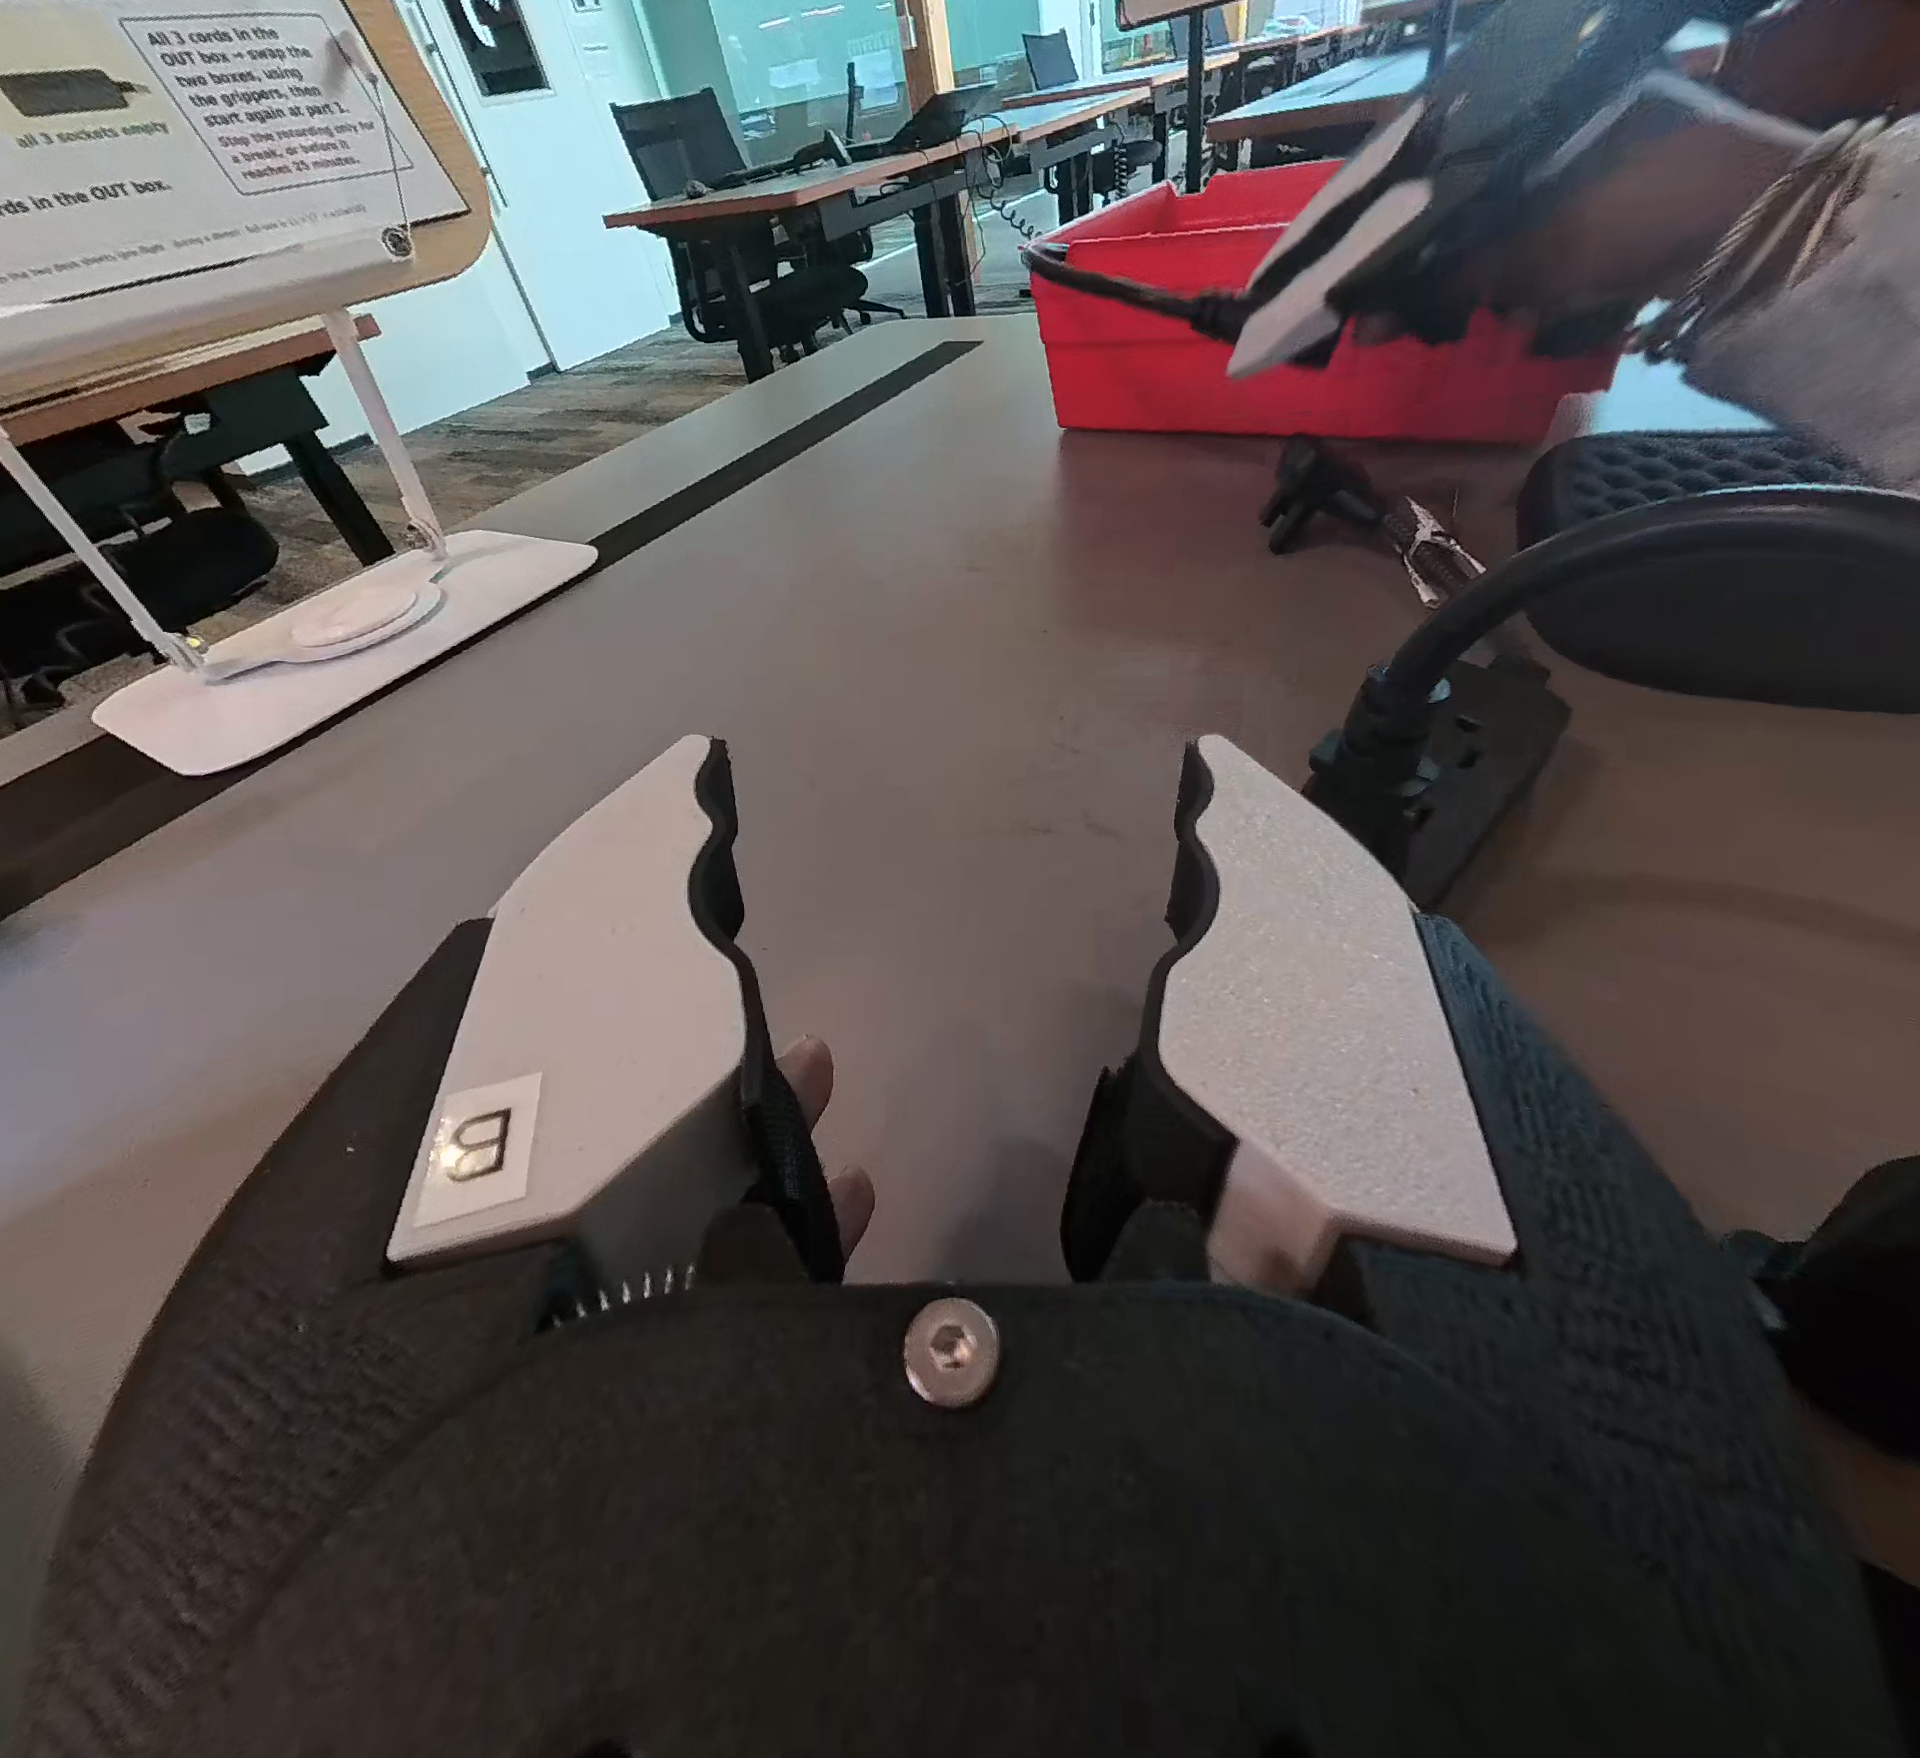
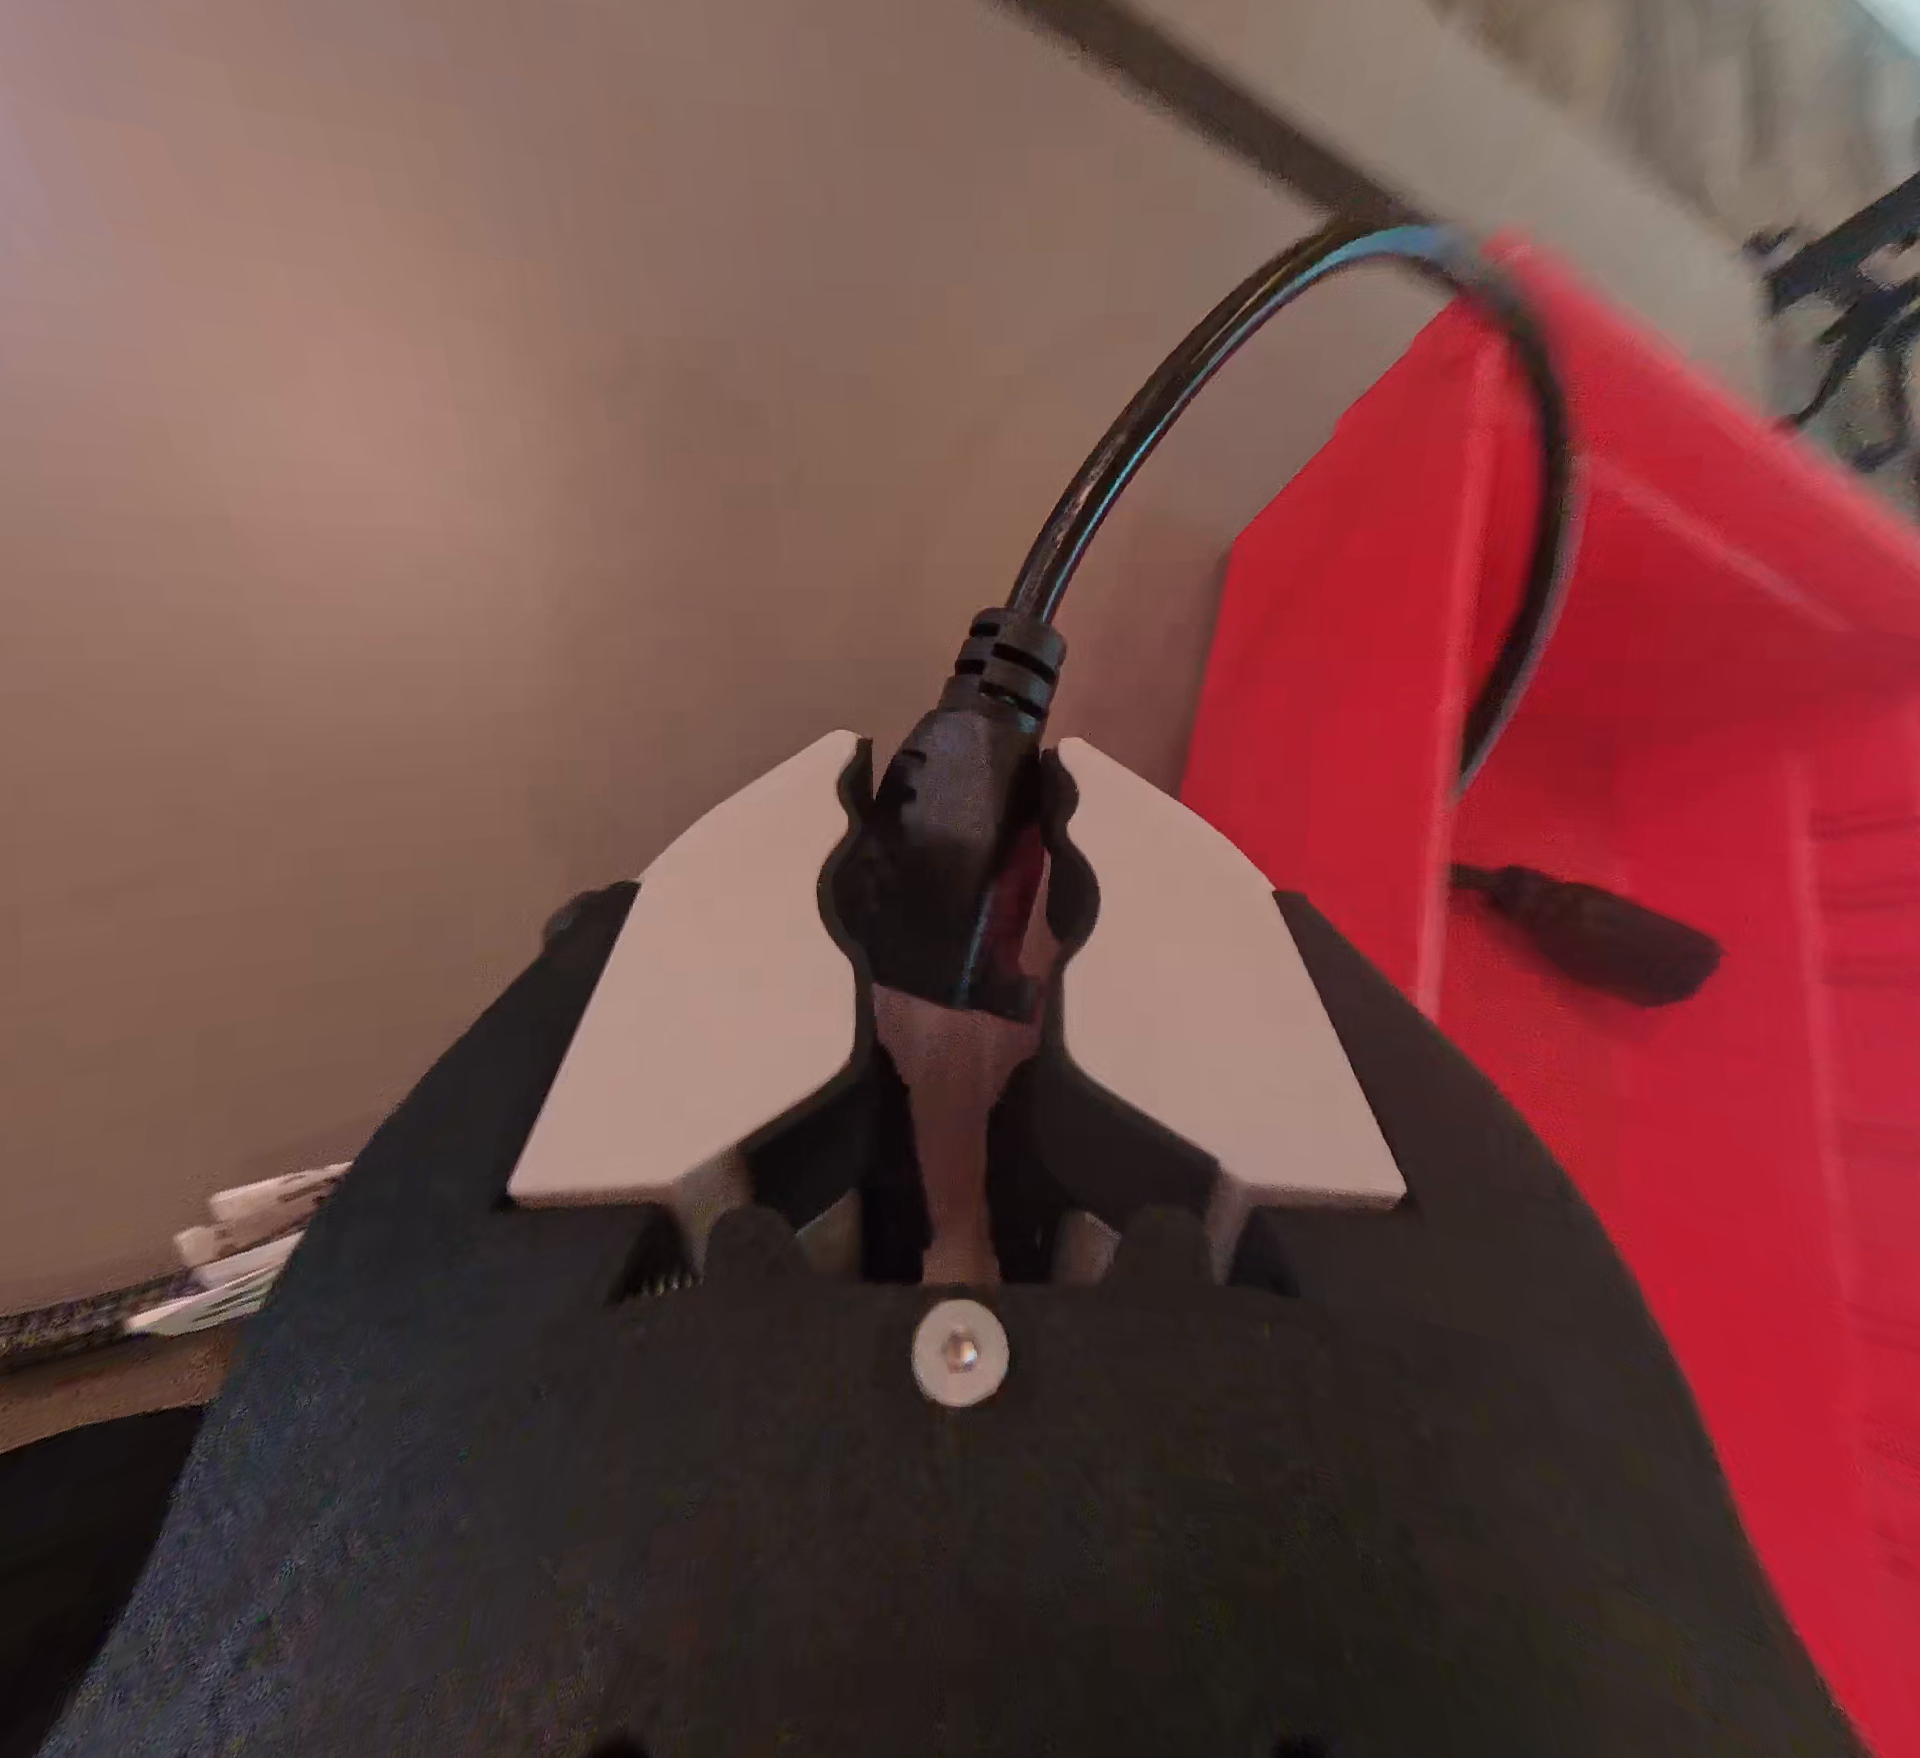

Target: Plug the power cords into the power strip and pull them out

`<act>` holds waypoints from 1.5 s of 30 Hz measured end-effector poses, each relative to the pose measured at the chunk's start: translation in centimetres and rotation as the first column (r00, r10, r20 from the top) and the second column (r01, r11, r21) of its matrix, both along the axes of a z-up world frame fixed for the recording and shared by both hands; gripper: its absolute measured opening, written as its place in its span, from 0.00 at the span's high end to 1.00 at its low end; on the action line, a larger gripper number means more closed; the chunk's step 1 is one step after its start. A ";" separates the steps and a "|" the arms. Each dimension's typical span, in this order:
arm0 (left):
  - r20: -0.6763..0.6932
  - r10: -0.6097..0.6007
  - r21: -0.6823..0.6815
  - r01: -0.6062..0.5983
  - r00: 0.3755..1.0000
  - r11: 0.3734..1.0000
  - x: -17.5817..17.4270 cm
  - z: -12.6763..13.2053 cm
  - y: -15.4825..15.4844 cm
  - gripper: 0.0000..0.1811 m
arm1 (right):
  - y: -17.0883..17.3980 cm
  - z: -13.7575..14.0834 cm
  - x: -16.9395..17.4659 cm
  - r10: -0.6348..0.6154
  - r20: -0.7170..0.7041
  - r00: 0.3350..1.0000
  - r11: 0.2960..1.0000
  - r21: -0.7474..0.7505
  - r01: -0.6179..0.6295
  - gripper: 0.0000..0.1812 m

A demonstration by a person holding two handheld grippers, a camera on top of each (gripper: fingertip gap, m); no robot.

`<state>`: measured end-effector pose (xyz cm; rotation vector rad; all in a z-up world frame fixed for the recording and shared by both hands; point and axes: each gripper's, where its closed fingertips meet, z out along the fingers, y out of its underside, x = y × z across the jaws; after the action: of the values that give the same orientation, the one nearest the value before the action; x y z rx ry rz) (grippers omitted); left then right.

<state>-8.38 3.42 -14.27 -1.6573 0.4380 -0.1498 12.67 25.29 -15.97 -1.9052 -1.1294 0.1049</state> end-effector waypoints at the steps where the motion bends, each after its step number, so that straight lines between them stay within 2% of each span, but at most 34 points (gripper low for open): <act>1: -0.001 0.000 -0.005 0.000 1.000 1.000 0.0 -0.1 0.0 0.55 | -0.3 1.6 0.1 0.003 -0.043 0.999 0.999 0.042 -0.001 0.83; 5: -0.004 -0.001 -0.010 0.001 1.000 1.000 0.0 -0.2 0.1 0.55 | -0.8 6.2 2.0 0.009 -0.133 0.991 0.992 0.127 0.008 0.84; 12: -0.006 -0.002 -0.015 0.002 1.000 1.000 0.0 -0.3 0.1 0.55 | 1.8 9.8 9.1 -0.048 -0.216 0.975 0.973 0.211 0.094 0.85; 16: -0.006 -0.010 -0.012 0.010 1.000 1.000 0.2 -0.3 0.1 0.55 | 3.4 7.9 11.8 -0.071 -0.228 0.971 0.981 0.159 0.110 0.85; 20: -0.008 -0.026 -0.011 0.026 1.000 1.000 0.5 -0.4 0.1 0.55 | 3.8 2.0 12.8 -0.154 -0.254 0.955 0.981 -0.158 0.116 0.86; 22: -0.011 -0.033 -0.015 0.033 0.999 0.999 0.6 -0.5 0.1 0.55 | 4.0 0.3 13.9 -0.210 -0.230 0.950 0.964 -0.213 0.161 0.77; 23: -0.012 -0.036 -0.017 0.035 0.999 0.999 0.7 -0.5 0.1 0.55 | 4.0 0.4 14.3 -0.221 -0.249 0.943 0.964 -0.206 0.171 0.70; 24: -0.012 -0.040 -0.018 0.040 0.999 0.999 0.7 -0.6 0.1 0.55 | 4.0 0.9 14.7 -0.233 -0.284 0.930 0.965 -0.184 0.185 0.69; 26: -0.013 -0.055 -0.021 0.054 0.998 0.998 1.0 -0.6 0.0 0.55 | 4.0 3.0 15.4 -0.229 -0.379 0.897 0.973 -0.099 0.207 0.61; 28: -0.024 -0.070 -0.027 0.069 0.997 0.997 1.3 -0.8 0.0 0.55 | 3.7 6.2 15.8 -0.170 -0.483 0.859 0.975 0.047 0.219 0.52; 31: -0.041 -0.108 -0.041 0.106 0.993 0.993 1.9 -1.1 -0.2 0.55 | 2.0 10.8 15.3 -0.005 -0.567 0.824 0.936 0.287 0.203 0.38; 33: -0.058 -0.148 -0.049 0.145 0.987 0.988 2.6 -1.3 -0.5 0.55 | -0.2 13.4 13.7 0.138 -0.578 0.804 0.903 0.407 0.137 0.30; 35: -0.067 -0.220 -0.053 0.217 0.973 0.975 3.8 -1.5 -0.9 0.55 | -3.1 15.7 11.2 0.326 -0.574 0.751 0.852 0.522 0.029 0.20; 38: -0.122 -0.320 -0.085 0.311 0.940 0.947 5.5 -2.2 -1.7 0.55 | -8.3 18.8 7.8 0.561 -0.567 0.603 0.756 0.648 -0.093 0.20; 41: -0.178 -0.380 -0.132 0.361 0.908 0.923 6.4 -3.2 -2.2 0.55 | -12.7 20.6 4.8 0.707 -0.549 0.445 0.673 0.716 -0.186 0.20; 43: -0.189 -0.406 -0.173 0.376 0.894 0.910 6.8 -3.8 -2.2 0.55 | -15.0 20.7 2.5 0.769 -0.509 0.386 0.621 0.739 -0.262 0.20; 45: -0.189 -0.438 -0.234 0.393 0.879 0.889 7.2 -4.5 -2.2 0.55 | -16.8 19.7 -0.3 0.811 -0.454 0.369 0.576 0.726 -0.374 0.22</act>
<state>-1.17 1.23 -18.80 -1.7543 0.9931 -0.3243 12.35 8.53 3.74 -0.6536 -1.0456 0.8855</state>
